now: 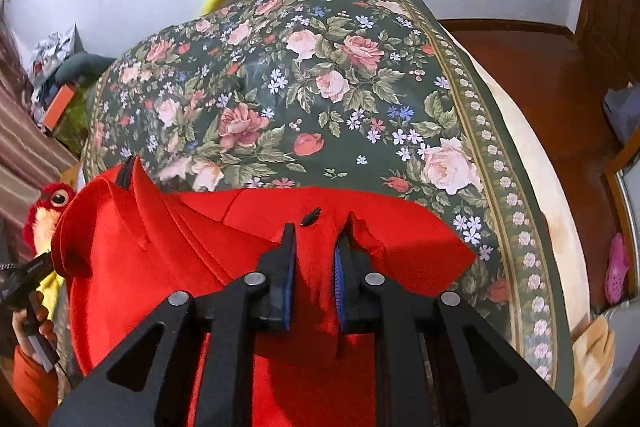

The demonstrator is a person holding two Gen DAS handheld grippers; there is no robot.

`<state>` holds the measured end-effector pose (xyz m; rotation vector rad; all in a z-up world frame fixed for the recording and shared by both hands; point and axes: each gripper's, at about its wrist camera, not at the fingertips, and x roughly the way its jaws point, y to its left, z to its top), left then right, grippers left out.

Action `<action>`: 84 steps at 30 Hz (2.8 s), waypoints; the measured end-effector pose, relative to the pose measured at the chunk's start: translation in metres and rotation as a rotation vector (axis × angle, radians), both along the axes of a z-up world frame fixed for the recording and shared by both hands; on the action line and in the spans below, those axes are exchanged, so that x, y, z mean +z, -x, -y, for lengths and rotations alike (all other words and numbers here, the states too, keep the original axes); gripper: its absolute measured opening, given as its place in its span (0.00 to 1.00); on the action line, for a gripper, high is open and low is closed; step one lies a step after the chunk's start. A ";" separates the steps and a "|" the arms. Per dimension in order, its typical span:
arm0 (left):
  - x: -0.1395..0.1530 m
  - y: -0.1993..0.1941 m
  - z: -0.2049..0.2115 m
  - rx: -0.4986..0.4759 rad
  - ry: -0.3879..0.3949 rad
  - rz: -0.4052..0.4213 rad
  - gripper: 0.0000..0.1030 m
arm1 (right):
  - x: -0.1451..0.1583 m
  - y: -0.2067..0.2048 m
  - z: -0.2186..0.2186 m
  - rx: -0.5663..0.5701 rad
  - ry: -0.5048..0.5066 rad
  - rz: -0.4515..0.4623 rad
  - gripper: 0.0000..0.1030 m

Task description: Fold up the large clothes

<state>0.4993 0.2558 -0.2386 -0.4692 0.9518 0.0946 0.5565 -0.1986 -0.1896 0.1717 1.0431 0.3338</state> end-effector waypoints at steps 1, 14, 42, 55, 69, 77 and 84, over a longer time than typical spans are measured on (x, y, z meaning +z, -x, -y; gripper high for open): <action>-0.003 -0.001 0.001 -0.004 -0.006 -0.006 0.06 | 0.001 0.001 0.002 -0.003 0.000 0.006 0.17; 0.033 0.019 0.015 -0.074 -0.145 -0.007 0.38 | 0.047 0.037 0.037 -0.095 0.060 0.144 0.44; 0.003 0.067 0.109 -0.355 -0.296 -0.024 0.68 | -0.005 0.109 -0.083 0.265 0.208 0.136 0.50; -0.023 0.113 0.029 -0.179 -0.410 -0.138 0.70 | -0.021 0.132 0.007 0.083 0.378 0.113 0.68; 0.027 0.084 0.061 -0.186 -0.321 -0.019 0.70 | 0.011 0.138 -0.032 0.137 0.272 0.170 0.68; 0.009 0.061 0.089 -0.219 -0.200 -0.027 0.70 | -0.018 0.121 -0.065 0.158 0.219 0.085 0.68; 0.010 0.088 0.099 -0.185 -0.242 -0.008 0.70 | -0.006 0.124 -0.048 0.103 0.114 0.053 0.68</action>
